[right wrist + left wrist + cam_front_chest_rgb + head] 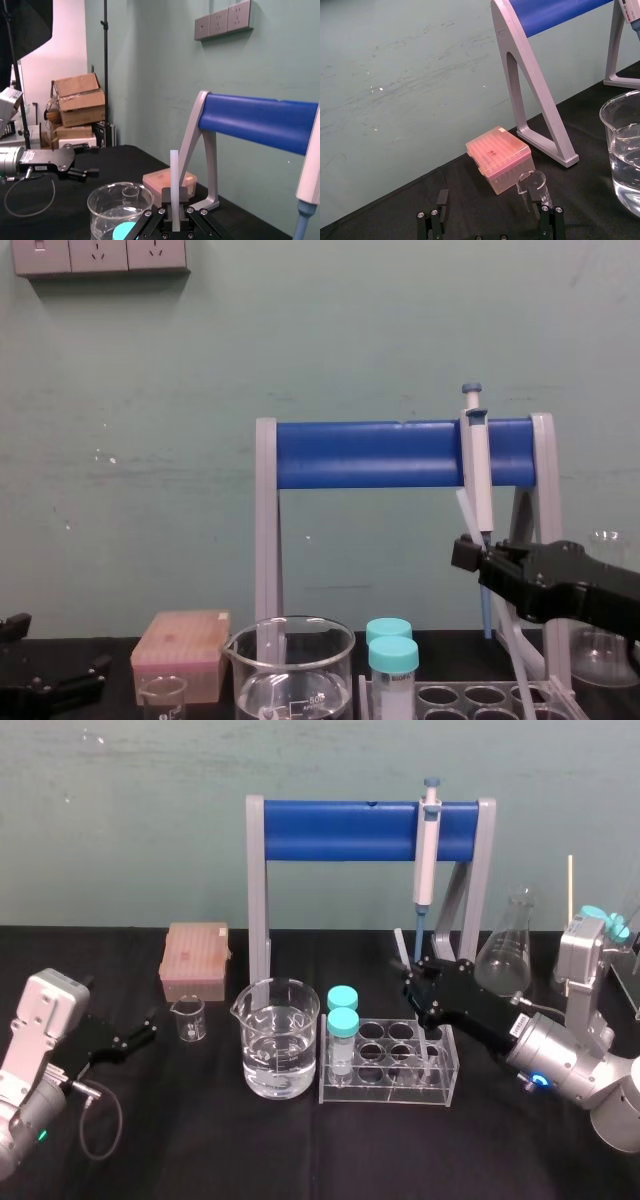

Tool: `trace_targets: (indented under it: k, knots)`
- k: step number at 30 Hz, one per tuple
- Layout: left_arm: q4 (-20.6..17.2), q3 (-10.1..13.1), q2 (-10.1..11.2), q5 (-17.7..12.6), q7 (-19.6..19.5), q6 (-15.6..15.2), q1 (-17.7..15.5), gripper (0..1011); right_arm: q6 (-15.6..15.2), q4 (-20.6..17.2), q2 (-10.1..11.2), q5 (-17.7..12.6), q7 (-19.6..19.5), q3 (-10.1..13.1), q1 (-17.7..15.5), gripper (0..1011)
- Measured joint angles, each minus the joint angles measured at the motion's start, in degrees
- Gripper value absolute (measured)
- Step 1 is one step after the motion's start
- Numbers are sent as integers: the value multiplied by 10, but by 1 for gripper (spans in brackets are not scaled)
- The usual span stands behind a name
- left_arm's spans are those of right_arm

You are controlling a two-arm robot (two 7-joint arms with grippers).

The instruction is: Pick up the stirring rod with one hand, then place it down.

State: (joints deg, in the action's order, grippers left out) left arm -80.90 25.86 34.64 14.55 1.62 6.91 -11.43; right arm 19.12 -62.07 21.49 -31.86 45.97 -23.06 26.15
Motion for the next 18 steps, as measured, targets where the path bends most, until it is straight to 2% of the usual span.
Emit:
trace_targets:
  k: [18]
  knots:
    - [0, 0, 0, 0, 0, 0, 0, 1000, -8, 32, -4, 11, 9, -13, 8, 72]
